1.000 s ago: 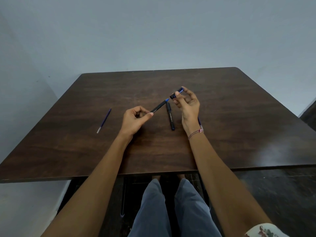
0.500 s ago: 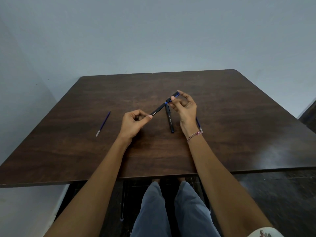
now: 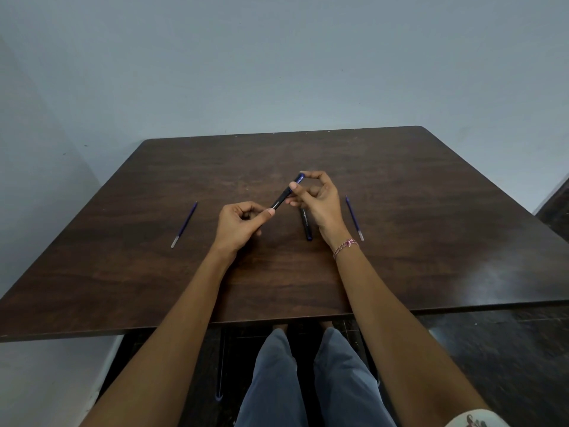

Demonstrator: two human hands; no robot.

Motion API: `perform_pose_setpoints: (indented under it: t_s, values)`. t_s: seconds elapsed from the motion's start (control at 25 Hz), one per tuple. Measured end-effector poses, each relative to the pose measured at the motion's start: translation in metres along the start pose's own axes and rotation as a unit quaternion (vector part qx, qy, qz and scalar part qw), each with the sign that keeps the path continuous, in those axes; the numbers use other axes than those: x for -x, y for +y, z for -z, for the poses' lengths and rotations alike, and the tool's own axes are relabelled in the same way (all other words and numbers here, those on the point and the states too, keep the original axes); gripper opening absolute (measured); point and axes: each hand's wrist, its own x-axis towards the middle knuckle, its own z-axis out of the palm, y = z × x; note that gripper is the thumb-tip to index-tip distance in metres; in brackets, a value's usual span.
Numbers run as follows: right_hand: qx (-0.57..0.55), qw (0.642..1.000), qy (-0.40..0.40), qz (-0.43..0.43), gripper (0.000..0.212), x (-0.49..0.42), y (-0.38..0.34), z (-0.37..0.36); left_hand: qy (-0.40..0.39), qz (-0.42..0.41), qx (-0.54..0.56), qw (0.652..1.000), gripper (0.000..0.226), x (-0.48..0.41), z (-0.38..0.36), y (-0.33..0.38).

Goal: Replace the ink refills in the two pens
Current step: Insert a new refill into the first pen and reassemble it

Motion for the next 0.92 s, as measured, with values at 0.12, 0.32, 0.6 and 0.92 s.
perform_pose_setpoints:
  t_s: [0.12,0.32,0.6,0.92]
  values:
    - [0.020,0.999,-0.036,-0.009,0.048,0.0003,0.0012,-0.0036,0.001,0.002,0.006,1.000,0.012,0.0008,-0.0009,0.0015]
    - [0.021,0.997,-0.069,-0.002,0.068,0.0018,0.0039,-0.0057,-0.013,0.002,0.004,1.000,0.007,0.0018,-0.0022,0.0013]
    - [0.016,0.995,-0.100,0.011,0.066,0.0026,0.0053,-0.0072,-0.008,-0.005,-0.008,1.000,0.008,0.0036,-0.0032,0.0011]
    - [0.021,0.994,-0.103,0.026,0.061,0.0040,0.0022,-0.0089,-0.008,-0.011,-0.015,1.000,0.006,0.0071,-0.0032,0.0040]
